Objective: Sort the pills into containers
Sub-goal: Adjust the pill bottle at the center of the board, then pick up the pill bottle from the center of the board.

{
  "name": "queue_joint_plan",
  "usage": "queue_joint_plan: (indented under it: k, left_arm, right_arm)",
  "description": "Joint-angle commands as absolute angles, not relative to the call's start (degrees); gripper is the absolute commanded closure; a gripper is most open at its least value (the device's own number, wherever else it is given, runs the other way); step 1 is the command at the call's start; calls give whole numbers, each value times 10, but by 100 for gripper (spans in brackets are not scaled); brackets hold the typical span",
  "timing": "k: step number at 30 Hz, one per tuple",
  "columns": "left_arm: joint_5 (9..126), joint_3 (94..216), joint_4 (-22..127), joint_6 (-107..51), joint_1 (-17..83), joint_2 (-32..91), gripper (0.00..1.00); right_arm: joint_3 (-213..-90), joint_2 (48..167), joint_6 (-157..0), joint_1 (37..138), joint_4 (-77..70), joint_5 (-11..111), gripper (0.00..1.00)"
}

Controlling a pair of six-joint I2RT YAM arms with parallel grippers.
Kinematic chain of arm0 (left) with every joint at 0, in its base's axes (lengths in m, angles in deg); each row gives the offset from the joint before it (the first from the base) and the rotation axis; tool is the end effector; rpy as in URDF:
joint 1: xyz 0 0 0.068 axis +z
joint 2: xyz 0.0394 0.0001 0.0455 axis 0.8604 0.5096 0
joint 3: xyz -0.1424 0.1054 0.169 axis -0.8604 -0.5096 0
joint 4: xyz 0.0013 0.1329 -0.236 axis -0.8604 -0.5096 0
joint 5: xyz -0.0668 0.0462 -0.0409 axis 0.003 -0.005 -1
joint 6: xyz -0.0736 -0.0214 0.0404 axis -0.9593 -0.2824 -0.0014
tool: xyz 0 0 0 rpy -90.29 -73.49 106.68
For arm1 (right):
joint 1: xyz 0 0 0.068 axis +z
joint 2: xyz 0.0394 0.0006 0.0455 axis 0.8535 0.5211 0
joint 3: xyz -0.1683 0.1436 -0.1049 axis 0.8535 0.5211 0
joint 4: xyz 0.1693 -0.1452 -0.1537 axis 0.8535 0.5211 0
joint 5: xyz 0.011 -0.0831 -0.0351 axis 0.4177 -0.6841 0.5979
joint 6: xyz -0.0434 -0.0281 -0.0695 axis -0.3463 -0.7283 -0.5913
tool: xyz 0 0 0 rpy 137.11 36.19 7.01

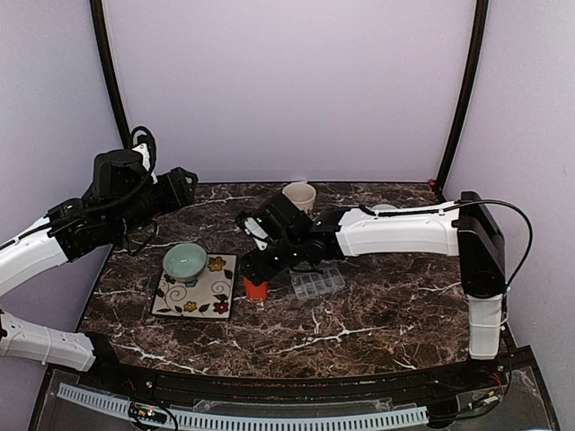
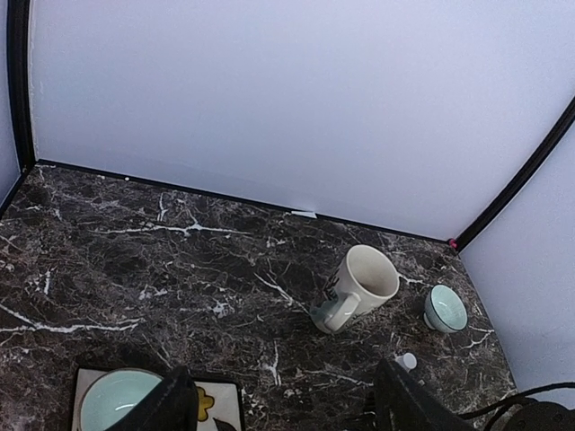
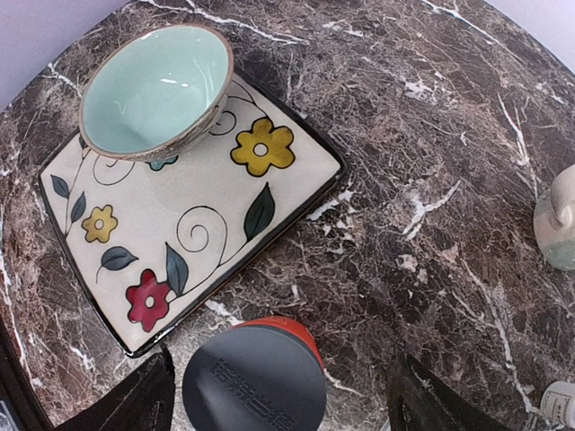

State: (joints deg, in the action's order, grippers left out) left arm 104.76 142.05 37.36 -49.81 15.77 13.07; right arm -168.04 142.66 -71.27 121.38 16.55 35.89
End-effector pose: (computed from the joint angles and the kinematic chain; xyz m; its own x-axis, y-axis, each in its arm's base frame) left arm 0.2367 -0.1740 0.3426 -0.2838 -0.3986 -0.8721 0.1252 0.8863 -0.4458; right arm 0.2310 0.4302 0.1714 -0.5129 -0.4790 -0.7124 -0.7452 0.6603 0.0925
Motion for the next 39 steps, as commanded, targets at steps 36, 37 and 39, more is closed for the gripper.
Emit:
queue_joint_plan:
  k: [36, 37, 39]
  left_arm:
    - [1035, 1377, 376, -521, 164, 112, 31]
    - [1034, 1380, 369, -524, 164, 113, 30]
    - [1036, 1388, 357, -531, 164, 115, 30]
  right_arm:
    - [-1745, 1487, -711, 1203, 225, 386, 67]
    - [-1749, 1486, -711, 1201, 232, 388, 73]
    - [-1759, 1483, -710, 1199, 248, 390, 77]
